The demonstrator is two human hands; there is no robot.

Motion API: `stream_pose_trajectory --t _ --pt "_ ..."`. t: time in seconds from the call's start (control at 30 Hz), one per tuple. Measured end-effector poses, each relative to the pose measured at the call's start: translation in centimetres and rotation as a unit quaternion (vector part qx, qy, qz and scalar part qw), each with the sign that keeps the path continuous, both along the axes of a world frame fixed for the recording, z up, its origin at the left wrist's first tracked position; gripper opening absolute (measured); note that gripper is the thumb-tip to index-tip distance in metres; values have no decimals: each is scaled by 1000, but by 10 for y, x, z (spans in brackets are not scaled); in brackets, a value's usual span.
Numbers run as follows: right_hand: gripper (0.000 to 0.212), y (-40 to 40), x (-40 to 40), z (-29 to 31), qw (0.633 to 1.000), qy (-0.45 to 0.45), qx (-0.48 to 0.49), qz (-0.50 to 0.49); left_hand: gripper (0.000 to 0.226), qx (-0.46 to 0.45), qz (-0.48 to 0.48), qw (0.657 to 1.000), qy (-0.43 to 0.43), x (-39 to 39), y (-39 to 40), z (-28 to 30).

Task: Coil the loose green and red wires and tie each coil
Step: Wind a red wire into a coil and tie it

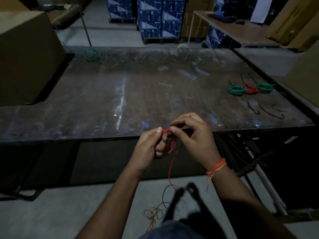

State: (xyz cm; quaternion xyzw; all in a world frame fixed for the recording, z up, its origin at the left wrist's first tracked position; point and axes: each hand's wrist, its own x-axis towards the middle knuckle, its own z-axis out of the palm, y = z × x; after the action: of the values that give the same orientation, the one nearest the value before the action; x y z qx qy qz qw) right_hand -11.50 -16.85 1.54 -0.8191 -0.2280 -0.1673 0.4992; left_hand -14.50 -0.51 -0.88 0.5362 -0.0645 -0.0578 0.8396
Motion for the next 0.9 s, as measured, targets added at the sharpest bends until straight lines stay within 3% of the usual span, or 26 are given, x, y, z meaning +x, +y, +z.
stream_pose_trajectory --t 0.2,0.33,0.57,0.7,0.9 --pt "45 12 4 -19 985 167 1 45 31 -75 -10 997 16 4 3 3" --pt "38 20 -1 -20 986 165 9 30 33 -88 -8 995 40 3 6 1" --pt "42 24 -5 -18 992 128 -4 18 33 -114 -91 988 45 4 16 5" --pt "43 22 -7 -18 991 128 10 27 30 -176 -135 974 53 3 15 6" --pt "46 19 -8 -22 980 179 65 50 26 -230 -103 965 77 -1 7 6"
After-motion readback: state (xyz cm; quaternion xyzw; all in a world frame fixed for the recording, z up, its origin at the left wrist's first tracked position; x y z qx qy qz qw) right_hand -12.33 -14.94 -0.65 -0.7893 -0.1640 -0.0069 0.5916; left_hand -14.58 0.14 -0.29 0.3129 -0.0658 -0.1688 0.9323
